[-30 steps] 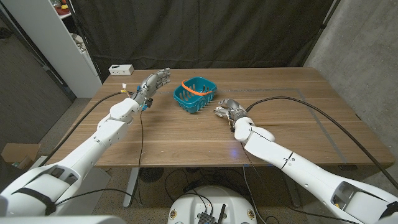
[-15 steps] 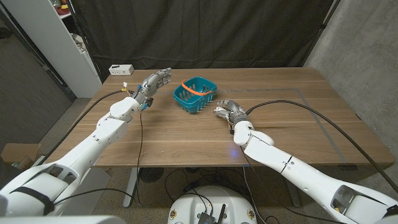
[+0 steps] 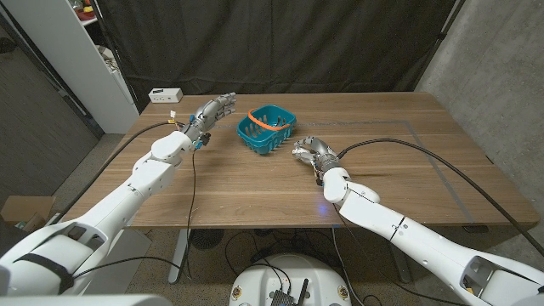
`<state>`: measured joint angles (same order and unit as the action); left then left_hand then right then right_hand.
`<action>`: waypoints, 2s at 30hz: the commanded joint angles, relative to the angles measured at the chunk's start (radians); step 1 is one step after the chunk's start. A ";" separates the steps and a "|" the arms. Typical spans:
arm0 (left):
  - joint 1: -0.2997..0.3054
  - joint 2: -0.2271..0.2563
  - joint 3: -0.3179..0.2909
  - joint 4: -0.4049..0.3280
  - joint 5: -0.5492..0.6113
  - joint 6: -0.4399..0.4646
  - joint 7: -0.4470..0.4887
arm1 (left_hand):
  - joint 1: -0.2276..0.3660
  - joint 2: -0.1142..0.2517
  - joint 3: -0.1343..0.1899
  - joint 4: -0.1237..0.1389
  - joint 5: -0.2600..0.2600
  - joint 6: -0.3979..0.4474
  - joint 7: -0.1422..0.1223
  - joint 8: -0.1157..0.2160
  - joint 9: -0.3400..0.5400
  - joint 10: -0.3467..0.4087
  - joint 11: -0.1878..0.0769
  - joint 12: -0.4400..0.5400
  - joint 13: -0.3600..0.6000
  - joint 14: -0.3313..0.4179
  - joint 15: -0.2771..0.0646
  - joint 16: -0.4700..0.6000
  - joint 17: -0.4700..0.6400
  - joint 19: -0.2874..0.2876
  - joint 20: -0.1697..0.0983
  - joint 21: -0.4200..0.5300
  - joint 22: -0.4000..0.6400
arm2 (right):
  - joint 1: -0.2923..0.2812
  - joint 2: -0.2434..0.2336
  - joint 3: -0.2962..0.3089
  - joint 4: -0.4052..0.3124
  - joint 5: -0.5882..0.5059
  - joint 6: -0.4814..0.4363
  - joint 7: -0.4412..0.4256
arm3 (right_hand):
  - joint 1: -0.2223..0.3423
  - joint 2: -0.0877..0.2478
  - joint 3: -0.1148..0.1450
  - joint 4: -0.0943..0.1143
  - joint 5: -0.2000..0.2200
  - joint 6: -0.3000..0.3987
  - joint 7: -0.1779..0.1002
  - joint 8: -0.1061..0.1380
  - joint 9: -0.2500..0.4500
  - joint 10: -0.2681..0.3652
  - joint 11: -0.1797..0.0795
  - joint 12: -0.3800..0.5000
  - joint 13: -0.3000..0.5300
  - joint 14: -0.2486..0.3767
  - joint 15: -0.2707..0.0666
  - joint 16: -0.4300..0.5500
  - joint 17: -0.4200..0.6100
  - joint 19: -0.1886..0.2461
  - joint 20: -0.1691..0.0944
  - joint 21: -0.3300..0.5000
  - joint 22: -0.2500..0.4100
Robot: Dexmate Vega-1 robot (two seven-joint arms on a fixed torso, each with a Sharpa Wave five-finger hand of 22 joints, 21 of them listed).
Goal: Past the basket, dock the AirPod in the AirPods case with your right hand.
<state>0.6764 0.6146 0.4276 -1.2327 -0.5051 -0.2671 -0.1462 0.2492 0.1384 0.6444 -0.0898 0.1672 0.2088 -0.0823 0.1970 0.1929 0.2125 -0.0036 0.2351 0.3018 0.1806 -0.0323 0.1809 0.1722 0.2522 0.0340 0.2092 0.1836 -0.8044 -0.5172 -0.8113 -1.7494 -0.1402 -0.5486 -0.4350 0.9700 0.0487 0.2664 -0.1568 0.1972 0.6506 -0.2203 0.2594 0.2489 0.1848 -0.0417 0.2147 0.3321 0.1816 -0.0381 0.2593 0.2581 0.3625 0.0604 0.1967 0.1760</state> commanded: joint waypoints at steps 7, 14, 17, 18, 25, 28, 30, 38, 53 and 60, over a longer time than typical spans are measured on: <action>-0.009 -0.003 0.010 -0.003 0.007 0.001 -0.008 | 0.000 0.002 0.004 -0.008 0.008 0.003 -0.007 -0.001 0.005 0.003 -0.003 0.005 0.002 0.002 -0.005 0.002 0.003 -0.001 0.005 0.001 0.002 | -0.004 0.000 0.015 -0.007 -0.011 -0.006 0.040 | -0.021 0.011 -0.005 0.019 -0.002 0.040 0.000 0.013 0.000 -0.009 -0.010 0.003 0.002 -0.013 -0.071 -0.001 0.008 -0.006 -0.007 -0.001 0.001; -0.012 -0.004 0.013 -0.005 0.008 0.012 -0.006 | 0.000 0.001 0.003 -0.008 0.007 0.004 -0.007 -0.001 0.005 0.002 -0.002 0.005 0.002 0.002 -0.005 0.003 0.003 -0.001 0.006 0.001 0.002 | -0.008 -0.003 0.015 -0.012 -0.009 -0.005 0.040 | -0.031 0.014 -0.008 0.023 -0.005 0.045 -0.001 0.010 -0.003 -0.015 -0.014 0.001 0.002 -0.018 -0.068 -0.001 0.011 -0.010 -0.009 -0.001 0.001; -0.014 -0.005 0.014 -0.001 0.007 0.007 -0.013 | -0.001 0.001 0.003 -0.008 0.007 0.004 -0.007 -0.001 0.006 0.003 -0.003 0.005 0.002 0.001 -0.005 0.002 0.003 -0.002 0.005 0.001 0.002 | -0.007 -0.004 0.014 -0.014 -0.008 -0.010 0.045 | -0.035 0.019 -0.009 0.026 -0.006 0.040 0.000 0.006 -0.004 -0.017 -0.015 0.001 0.001 -0.021 -0.068 -0.001 0.013 -0.012 -0.009 -0.002 0.001; -0.014 -0.004 0.014 -0.001 0.008 0.007 -0.013 | -0.001 0.001 0.003 -0.008 0.007 0.004 -0.008 0.000 0.006 0.003 -0.004 0.005 0.002 0.003 -0.005 0.003 0.003 -0.002 0.005 0.001 0.002 | -0.007 -0.005 0.014 -0.013 -0.007 -0.009 0.048 | -0.036 0.019 -0.009 0.026 -0.006 0.040 0.000 0.005 -0.004 -0.017 -0.017 0.001 0.001 -0.021 -0.068 -0.001 0.013 -0.012 -0.010 -0.002 0.001; -0.001 0.000 0.010 -0.016 0.004 0.014 -0.004 | -0.001 0.001 0.003 -0.008 0.007 0.004 -0.009 0.000 0.006 0.002 -0.004 0.005 0.002 0.001 -0.004 0.002 0.003 -0.002 0.005 0.001 0.002 | -0.003 -0.008 0.007 -0.011 -0.006 0.001 0.061 | -0.044 0.021 -0.012 0.028 -0.008 0.036 0.000 -0.002 -0.008 -0.030 -0.024 -0.003 0.000 -0.029 -0.068 -0.001 0.015 -0.019 -0.008 -0.003 0.001; 0.002 0.002 0.009 -0.017 0.003 0.010 -0.006 | -0.001 0.001 0.003 -0.008 0.007 0.005 -0.009 0.000 0.006 0.002 -0.003 0.005 0.001 0.001 -0.004 0.002 0.003 -0.002 0.005 0.001 0.002 | -0.001 -0.009 0.004 -0.011 -0.006 -0.001 0.067 | -0.047 0.022 -0.012 0.028 -0.009 0.031 0.000 -0.006 -0.010 -0.036 -0.019 -0.005 0.000 -0.031 -0.067 -0.001 0.016 -0.021 -0.008 -0.003 0.001; 0.006 0.005 0.009 -0.027 0.004 0.018 0.002 | -0.001 0.001 0.003 -0.008 0.007 0.004 -0.009 0.000 0.006 0.002 -0.003 0.005 0.001 0.001 -0.004 0.002 0.003 -0.002 0.005 0.001 0.002 | 0.000 -0.010 0.003 -0.012 -0.007 -0.004 0.070 | -0.048 0.023 -0.013 0.029 -0.009 0.030 0.000 -0.008 -0.011 -0.037 -0.023 -0.005 0.000 -0.033 -0.067 -0.002 0.017 -0.021 -0.009 -0.003 0.001; 0.014 0.007 0.007 -0.034 0.001 0.014 -0.001 | -0.002 0.001 0.003 -0.008 0.007 0.003 -0.009 0.000 0.006 0.003 -0.003 0.006 0.001 0.002 -0.004 0.002 0.003 -0.001 0.005 0.001 0.002 | -0.002 -0.007 0.008 -0.021 -0.002 -0.029 0.070 | -0.053 0.025 -0.014 0.029 -0.010 0.023 -0.001 -0.015 -0.014 -0.041 -0.021 -0.006 -0.001 -0.038 -0.063 -0.002 0.019 -0.025 -0.010 -0.003 0.001; 0.023 0.011 0.008 -0.053 0.000 0.032 0.008 | -0.002 0.001 0.004 -0.009 0.007 0.002 -0.010 -0.001 0.006 0.001 -0.003 0.005 0.001 0.000 -0.004 0.002 0.003 -0.002 0.006 0.001 0.002 | -0.001 -0.011 0.001 -0.051 0.010 -0.118 0.080 | -0.105 0.028 -0.030 0.049 -0.019 0.058 0.007 -0.016 -0.023 -0.048 -0.010 -0.005 -0.005 -0.047 -0.049 0.000 0.027 -0.030 -0.006 -0.001 0.002; 0.011 0.007 0.012 -0.039 0.001 0.035 -0.003 | -0.001 0.001 0.004 -0.010 0.007 0.001 -0.011 -0.001 0.006 -0.002 -0.006 0.004 0.001 -0.001 -0.003 0.001 0.003 -0.003 0.010 0.001 0.002 | 0.018 -0.013 -0.010 -0.065 0.028 -0.178 0.112 | -0.146 0.031 -0.042 0.065 -0.020 0.070 0.017 -0.020 -0.028 -0.052 -0.005 -0.004 -0.007 -0.057 -0.042 -0.001 0.033 -0.033 -0.006 0.000 0.003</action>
<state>0.6962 0.6243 0.4356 -1.2818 -0.5039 -0.2353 -0.1388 0.2492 0.1384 0.6494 -0.0958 0.1672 0.2119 -0.0852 0.1971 0.1930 0.2125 -0.0036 0.2351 0.3018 0.1805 -0.0322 0.1809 0.1726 0.2468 0.0395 0.2092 0.1836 -0.8060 -0.5276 -0.8077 -1.7946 -0.1322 -0.6454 -0.3555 0.8414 0.0769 0.2267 -0.1003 0.1771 0.7152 -0.2070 0.2400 0.2206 0.1332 -0.0540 0.2100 0.3247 0.1338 -0.0378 0.2594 0.2859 0.3258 0.0478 0.1926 0.1741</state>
